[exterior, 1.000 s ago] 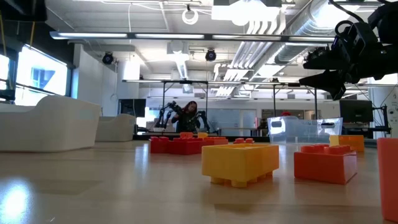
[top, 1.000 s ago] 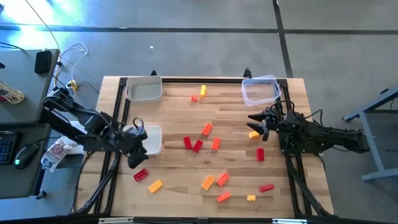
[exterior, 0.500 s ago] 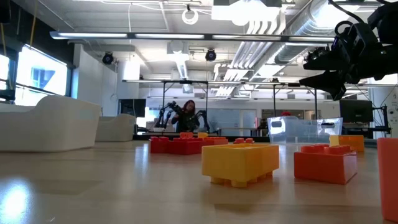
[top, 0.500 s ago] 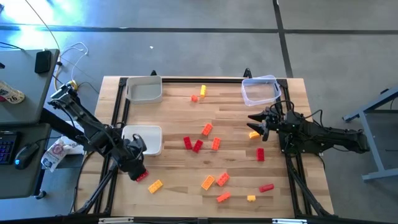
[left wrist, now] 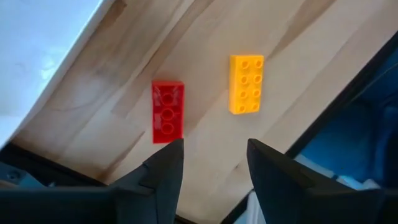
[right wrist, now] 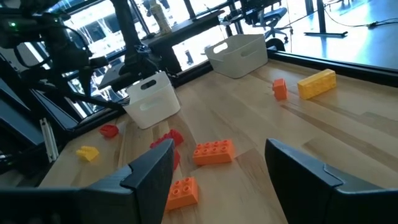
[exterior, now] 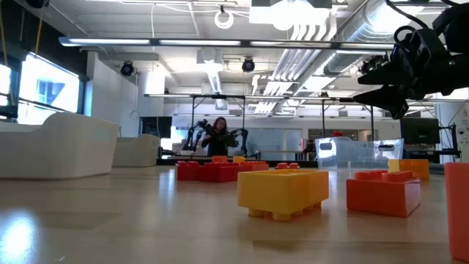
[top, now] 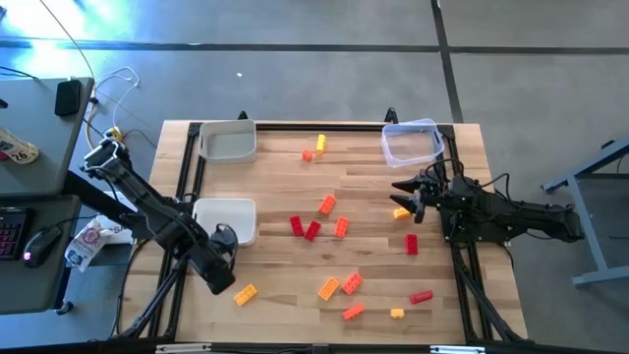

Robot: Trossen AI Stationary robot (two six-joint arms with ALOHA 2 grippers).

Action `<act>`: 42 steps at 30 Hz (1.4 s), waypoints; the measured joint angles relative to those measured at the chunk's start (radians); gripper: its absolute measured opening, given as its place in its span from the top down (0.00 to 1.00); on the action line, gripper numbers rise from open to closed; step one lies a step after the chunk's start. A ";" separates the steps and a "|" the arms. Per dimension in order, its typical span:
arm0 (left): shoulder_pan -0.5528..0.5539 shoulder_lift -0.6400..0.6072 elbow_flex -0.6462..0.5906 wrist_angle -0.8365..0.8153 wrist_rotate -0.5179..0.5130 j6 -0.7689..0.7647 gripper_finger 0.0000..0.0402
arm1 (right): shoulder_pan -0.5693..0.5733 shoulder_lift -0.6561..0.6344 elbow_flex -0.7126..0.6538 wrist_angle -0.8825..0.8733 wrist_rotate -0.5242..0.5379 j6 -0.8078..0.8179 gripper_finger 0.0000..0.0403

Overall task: Sort & place blocks by color
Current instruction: Put the red game piece into the white bin

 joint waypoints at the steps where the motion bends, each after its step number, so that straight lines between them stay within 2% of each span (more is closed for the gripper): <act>1: 0.000 0.010 0.000 0.000 0.000 0.004 0.58 | 0.000 0.000 0.000 0.000 0.000 0.000 0.41; 10: 0.000 0.133 0.000 0.002 0.005 0.028 0.51 | 0.000 0.000 0.000 -0.001 0.000 0.000 0.41; 16: 0.009 0.243 0.000 0.005 0.109 0.047 0.51 | 0.000 0.000 0.000 -0.002 0.000 0.000 0.41; 21: 0.010 0.306 0.000 0.009 0.153 0.101 0.51 | 0.000 0.000 0.000 -0.002 0.000 0.000 0.41; 27: 0.010 0.337 -0.008 0.023 0.151 0.113 0.51 | 0.000 0.000 0.000 -0.004 0.000 0.000 0.41; 42: 0.010 0.348 -0.159 0.212 0.153 0.078 0.51 | 0.000 0.000 0.000 -0.006 0.000 0.000 0.41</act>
